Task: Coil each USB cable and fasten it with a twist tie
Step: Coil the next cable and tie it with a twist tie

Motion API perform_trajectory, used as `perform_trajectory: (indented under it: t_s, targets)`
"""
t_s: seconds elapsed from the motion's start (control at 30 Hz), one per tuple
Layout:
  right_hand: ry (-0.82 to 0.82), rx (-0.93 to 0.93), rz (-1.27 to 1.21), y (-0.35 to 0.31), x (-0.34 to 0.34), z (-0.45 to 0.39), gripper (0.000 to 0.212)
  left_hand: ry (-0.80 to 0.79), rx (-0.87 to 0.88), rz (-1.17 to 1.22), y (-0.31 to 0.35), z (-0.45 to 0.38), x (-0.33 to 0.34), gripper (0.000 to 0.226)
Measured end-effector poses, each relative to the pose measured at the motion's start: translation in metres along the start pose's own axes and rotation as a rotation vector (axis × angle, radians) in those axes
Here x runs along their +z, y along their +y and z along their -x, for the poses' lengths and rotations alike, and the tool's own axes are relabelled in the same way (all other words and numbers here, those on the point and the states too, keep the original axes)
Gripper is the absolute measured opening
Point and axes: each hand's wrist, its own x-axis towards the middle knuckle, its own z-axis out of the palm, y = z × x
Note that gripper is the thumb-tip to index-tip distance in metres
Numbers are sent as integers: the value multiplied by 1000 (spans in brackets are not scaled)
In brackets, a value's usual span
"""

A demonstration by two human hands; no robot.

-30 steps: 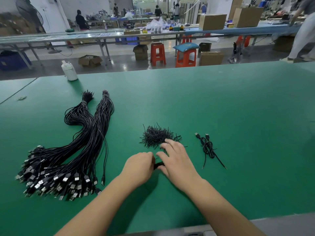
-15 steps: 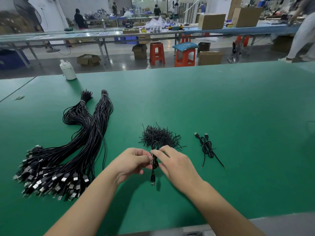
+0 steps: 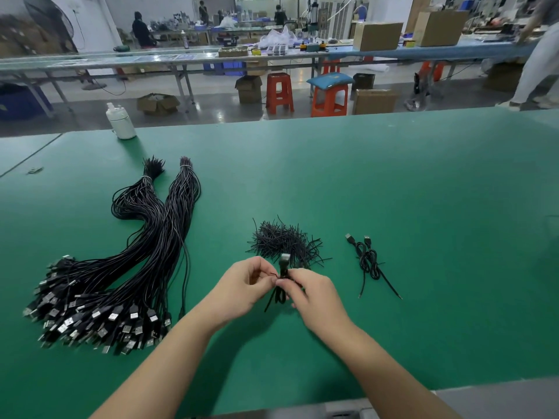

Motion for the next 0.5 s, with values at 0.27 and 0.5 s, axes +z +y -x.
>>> perform_trajectory:
  t_s: [0.27, 0.5]
  targets:
    - [-39, 215, -224, -1, 0, -3, 36, 125, 272, -487, 3, 5, 12, 20]
    - [-44, 202, -160, 4, -3, -5, 35, 72, 99, -162, -1, 2, 11, 15]
